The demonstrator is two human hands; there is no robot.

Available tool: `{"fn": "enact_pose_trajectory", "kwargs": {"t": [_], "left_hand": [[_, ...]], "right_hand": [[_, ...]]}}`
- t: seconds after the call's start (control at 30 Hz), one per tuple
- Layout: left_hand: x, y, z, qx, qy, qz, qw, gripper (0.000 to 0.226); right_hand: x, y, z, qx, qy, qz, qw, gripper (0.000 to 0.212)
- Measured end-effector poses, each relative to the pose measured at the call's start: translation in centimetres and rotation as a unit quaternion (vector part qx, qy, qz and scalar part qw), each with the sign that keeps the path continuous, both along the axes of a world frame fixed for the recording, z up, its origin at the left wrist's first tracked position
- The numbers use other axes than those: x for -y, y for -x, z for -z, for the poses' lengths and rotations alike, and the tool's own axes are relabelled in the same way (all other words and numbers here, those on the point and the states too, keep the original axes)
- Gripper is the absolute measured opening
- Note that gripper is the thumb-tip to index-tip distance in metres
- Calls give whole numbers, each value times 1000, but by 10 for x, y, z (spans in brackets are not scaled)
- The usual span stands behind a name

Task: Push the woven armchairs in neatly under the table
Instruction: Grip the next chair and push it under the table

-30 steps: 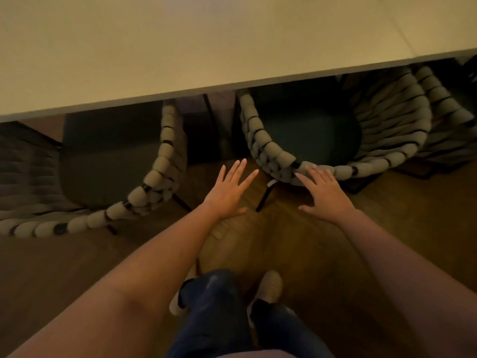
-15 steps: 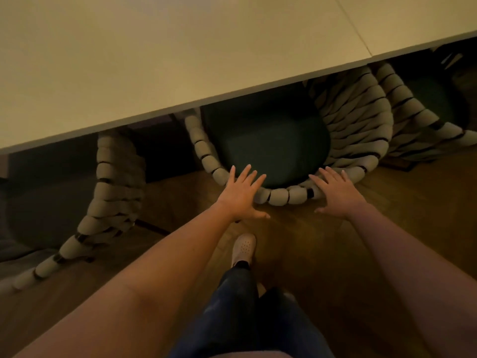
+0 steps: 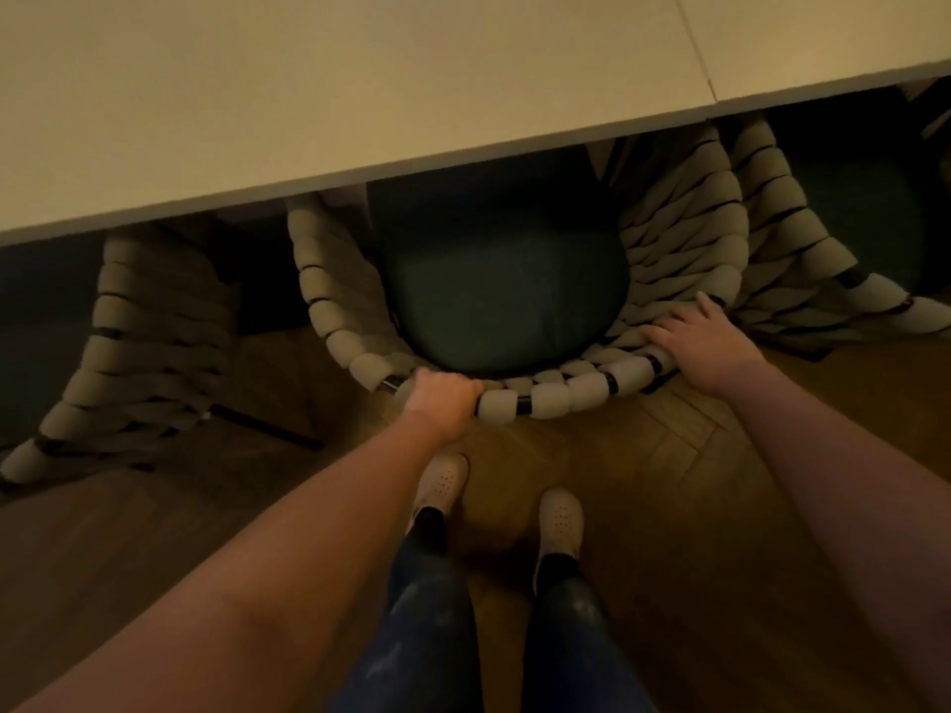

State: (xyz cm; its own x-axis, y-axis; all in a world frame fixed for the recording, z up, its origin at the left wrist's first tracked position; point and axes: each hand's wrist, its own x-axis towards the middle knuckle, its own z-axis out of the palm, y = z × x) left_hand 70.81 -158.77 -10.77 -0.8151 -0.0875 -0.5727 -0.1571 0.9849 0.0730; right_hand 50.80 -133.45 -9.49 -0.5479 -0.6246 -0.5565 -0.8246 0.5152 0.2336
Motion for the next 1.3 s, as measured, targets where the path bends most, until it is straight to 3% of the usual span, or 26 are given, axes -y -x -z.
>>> {"fn": "enact_pose_trajectory", "kwargs": {"t": [0.3, 0.5, 0.87, 1.0, 1.3], "left_hand": [[-17, -13, 3, -10, 44, -66, 997, 36], [-38, -59, 2, -3, 26, -87, 996, 34], [-20, -150, 1, 35, 34, -42, 998, 27], [5, -170, 1, 59, 50, -16, 997, 30], [44, -148, -9, 43, 76, -8, 996, 26]], "right_hand": [[-2, 3, 1, -3, -25, -66, 998, 43], [-18, -27, 4, 26, -9, -90, 996, 44], [-16, -118, 7, 83, 28, -101, 991, 44], [-5, -133, 13, 118, 47, -118, 985, 34], [33, -127, 7, 95, 43, -82, 991, 54]]}}
